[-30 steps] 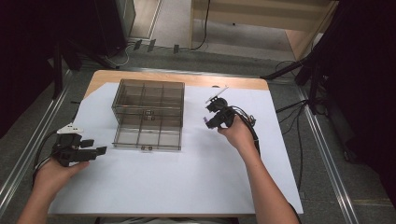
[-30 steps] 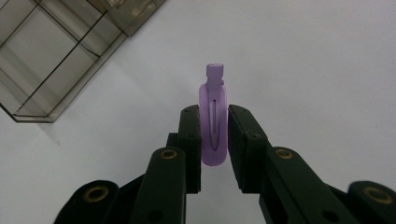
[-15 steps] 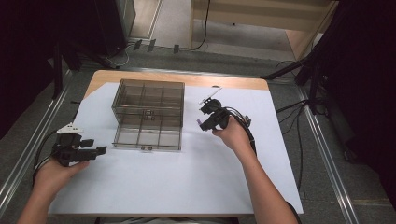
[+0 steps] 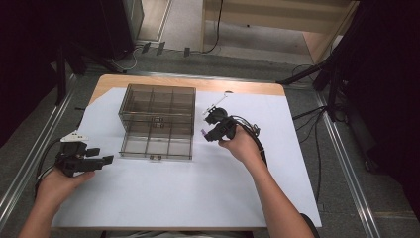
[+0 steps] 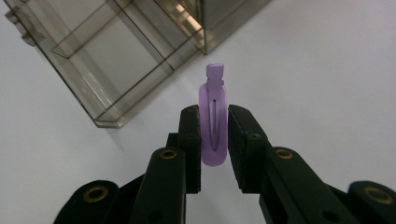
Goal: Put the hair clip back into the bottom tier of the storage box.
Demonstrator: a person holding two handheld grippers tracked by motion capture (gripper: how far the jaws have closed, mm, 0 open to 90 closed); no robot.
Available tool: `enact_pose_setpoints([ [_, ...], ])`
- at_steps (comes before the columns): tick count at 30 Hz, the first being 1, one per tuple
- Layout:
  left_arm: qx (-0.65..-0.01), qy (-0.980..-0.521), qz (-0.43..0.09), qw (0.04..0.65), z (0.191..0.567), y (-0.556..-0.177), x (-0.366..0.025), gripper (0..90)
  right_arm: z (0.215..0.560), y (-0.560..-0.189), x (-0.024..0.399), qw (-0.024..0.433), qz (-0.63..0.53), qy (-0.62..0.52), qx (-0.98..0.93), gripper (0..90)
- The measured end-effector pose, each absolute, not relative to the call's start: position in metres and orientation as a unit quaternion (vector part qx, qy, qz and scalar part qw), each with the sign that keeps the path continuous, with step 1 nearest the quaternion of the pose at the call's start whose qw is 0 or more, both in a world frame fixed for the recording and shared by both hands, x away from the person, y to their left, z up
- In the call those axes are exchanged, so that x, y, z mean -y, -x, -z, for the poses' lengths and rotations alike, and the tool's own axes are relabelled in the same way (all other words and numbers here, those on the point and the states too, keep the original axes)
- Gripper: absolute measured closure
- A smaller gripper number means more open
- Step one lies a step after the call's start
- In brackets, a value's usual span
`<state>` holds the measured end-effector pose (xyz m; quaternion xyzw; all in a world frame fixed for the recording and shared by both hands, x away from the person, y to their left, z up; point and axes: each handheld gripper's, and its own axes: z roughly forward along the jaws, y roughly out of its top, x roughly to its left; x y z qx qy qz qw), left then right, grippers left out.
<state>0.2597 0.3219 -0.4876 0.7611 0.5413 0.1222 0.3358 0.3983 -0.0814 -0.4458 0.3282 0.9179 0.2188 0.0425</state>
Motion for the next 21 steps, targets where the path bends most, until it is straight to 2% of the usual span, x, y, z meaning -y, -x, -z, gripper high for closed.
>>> enact_pose_setpoints([
  [21,-0.543,-0.761,-0.121,0.335,0.488,-0.26,-0.326,35.8,0.438,-0.383,0.058,0.029,-0.251,-0.292,-0.922,77.0],
])
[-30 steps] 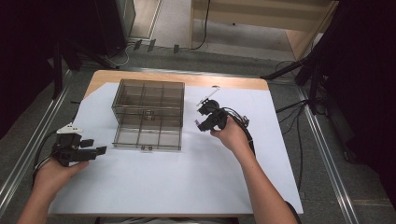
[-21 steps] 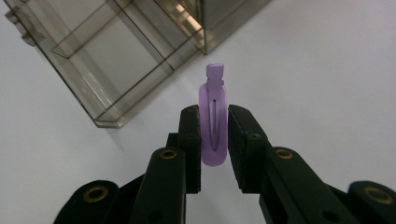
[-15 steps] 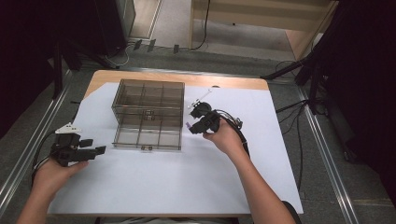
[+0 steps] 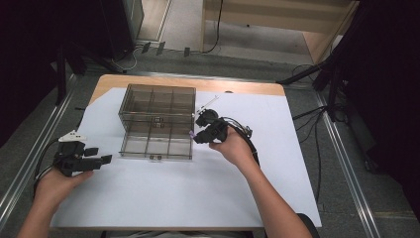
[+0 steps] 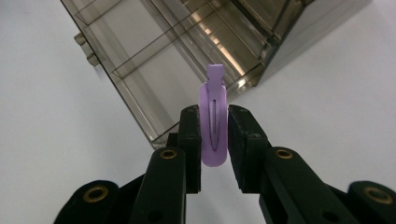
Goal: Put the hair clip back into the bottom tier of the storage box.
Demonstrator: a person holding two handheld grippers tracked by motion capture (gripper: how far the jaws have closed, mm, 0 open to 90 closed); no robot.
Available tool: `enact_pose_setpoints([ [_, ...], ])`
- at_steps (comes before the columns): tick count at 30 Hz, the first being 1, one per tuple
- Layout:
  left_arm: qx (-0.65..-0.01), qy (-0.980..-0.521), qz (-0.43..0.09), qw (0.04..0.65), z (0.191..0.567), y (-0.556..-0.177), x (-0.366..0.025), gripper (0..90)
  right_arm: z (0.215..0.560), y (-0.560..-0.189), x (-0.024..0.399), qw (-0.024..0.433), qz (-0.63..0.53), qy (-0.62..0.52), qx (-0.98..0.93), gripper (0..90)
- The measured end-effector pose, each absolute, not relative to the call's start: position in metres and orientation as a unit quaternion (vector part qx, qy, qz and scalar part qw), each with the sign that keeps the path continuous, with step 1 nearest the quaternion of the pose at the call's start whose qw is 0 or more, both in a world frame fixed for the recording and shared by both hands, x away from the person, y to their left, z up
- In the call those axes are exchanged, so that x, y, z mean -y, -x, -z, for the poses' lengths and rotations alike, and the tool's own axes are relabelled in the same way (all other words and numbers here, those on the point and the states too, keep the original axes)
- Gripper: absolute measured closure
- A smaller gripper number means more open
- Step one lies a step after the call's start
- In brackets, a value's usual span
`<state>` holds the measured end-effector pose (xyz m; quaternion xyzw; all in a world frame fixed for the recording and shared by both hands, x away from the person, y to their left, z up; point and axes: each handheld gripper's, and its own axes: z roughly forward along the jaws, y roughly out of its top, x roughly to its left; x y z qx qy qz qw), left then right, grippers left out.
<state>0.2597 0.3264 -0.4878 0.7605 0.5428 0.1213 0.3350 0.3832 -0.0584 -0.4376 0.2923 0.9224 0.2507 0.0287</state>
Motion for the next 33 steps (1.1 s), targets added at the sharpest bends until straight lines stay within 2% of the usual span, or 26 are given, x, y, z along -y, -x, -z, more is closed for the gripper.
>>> enact_pose_setpoints([
  [11,-0.543,-0.76,-0.122,0.335,0.489,-0.26,-0.326,35.7,0.437,-0.38,0.052,0.025,-0.259,-0.29,-0.921,77.0],
  [33,-0.538,-0.761,-0.122,0.34,0.489,-0.261,-0.321,35.5,0.459,-0.375,0.023,0.02,-0.245,-0.268,-0.932,77.1],
])
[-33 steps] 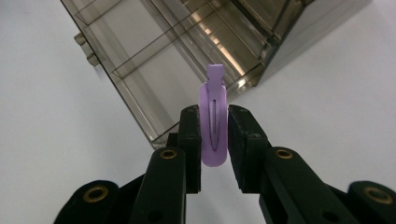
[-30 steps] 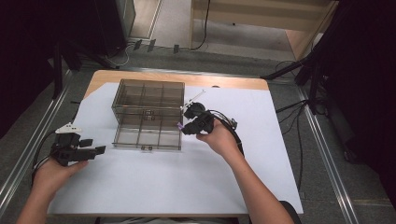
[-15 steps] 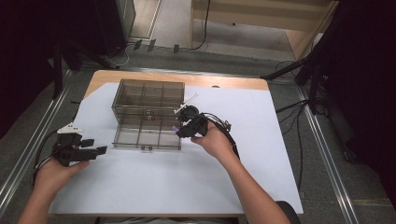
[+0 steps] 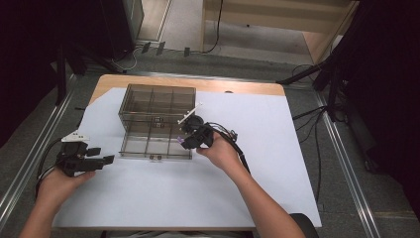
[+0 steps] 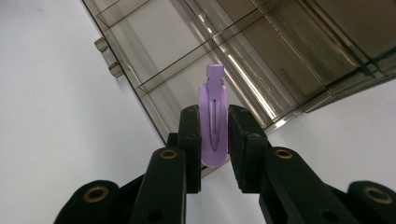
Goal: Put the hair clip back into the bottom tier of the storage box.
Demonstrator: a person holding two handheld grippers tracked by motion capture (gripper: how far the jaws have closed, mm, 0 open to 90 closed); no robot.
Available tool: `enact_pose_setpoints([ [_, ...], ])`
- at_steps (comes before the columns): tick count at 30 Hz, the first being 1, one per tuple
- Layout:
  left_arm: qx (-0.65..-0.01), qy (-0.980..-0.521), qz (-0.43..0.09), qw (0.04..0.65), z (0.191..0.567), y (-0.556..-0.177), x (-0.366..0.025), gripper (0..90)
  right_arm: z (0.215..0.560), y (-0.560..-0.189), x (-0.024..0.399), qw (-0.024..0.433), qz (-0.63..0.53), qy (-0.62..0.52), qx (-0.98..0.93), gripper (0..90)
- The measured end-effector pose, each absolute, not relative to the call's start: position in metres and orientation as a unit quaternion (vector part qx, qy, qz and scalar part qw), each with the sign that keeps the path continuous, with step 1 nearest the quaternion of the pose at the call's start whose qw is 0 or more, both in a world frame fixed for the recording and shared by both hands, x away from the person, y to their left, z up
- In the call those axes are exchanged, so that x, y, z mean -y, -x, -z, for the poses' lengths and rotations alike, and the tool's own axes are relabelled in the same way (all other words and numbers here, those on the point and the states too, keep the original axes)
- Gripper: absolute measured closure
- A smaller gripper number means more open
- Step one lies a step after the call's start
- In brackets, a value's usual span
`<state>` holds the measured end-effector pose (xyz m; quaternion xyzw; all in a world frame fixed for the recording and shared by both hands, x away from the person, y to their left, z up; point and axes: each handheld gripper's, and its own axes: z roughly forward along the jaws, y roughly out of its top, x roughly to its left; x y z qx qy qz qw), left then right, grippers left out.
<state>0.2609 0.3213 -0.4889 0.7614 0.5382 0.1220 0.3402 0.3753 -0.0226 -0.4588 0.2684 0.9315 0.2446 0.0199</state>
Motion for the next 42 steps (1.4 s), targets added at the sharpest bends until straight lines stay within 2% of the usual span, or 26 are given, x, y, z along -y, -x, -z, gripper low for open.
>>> enact_pose_setpoints([
  [42,-0.538,-0.761,-0.121,0.343,0.487,-0.259,-0.323,35.2,0.492,-0.377,0.003,0.032,-0.224,-0.264,-0.938,77.0],
])
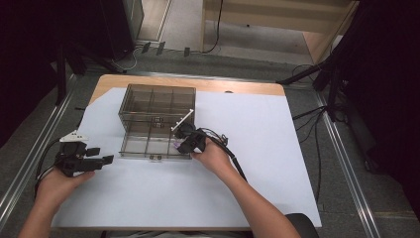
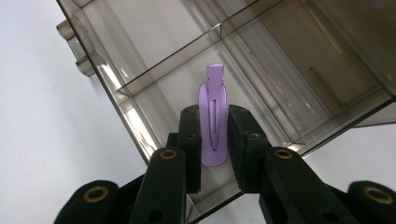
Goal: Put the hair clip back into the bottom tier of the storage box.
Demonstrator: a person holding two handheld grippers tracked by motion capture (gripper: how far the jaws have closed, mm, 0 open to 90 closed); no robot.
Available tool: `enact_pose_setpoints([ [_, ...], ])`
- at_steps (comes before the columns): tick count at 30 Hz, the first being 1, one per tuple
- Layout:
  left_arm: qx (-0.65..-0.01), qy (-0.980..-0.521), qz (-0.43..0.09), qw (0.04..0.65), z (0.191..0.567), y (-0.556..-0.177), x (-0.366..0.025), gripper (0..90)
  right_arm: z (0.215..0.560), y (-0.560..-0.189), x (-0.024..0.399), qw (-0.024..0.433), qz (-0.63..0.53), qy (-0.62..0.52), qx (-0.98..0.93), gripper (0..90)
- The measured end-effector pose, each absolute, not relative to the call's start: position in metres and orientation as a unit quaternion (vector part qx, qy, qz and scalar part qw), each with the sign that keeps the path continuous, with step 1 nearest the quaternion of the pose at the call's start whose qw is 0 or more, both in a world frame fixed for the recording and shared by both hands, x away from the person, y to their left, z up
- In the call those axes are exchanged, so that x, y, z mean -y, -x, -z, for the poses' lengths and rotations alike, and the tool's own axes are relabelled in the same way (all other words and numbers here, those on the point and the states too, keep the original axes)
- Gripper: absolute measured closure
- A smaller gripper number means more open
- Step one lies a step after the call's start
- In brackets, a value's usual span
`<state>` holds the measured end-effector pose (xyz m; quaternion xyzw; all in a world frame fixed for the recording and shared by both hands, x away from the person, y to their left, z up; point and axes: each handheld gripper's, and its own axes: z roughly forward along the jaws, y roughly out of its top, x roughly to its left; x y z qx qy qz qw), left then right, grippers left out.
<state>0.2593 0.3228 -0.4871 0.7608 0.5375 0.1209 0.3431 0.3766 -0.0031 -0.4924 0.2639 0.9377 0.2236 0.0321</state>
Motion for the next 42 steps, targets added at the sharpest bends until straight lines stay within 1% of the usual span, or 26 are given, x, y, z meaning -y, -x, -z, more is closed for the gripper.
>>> enact_pose_setpoints([
  [18,-0.542,-0.756,-0.122,0.346,0.486,-0.258,-0.326,35.3,0.493,-0.376,0.003,0.031,-0.223,-0.256,-0.94,75.3],
  [19,-0.542,-0.756,-0.123,0.345,0.487,-0.258,-0.326,35.2,0.493,-0.376,0.003,0.039,-0.223,-0.256,-0.94,74.8],
  [23,-0.543,-0.756,-0.122,0.345,0.487,-0.259,-0.327,35.3,0.493,-0.376,0.004,0.039,-0.228,-0.256,-0.939,74.4],
  [28,-0.544,-0.757,-0.118,0.342,0.488,-0.259,-0.328,35.2,0.485,-0.376,0.007,0.028,-0.25,-0.258,-0.933,70.8],
  [36,-0.547,-0.758,-0.114,0.335,0.488,-0.261,-0.331,34.7,0.474,-0.373,0.013,0.028,-0.266,-0.254,-0.929,67.5],
  [38,-0.548,-0.759,-0.113,0.334,0.488,-0.262,-0.333,34.7,0.471,-0.372,0.015,0.024,-0.274,-0.253,-0.927,64.5],
  [42,-0.553,-0.755,-0.114,0.335,0.488,-0.262,-0.333,34.6,0.469,-0.371,0.017,0.024,-0.277,-0.253,-0.926,63.8],
])
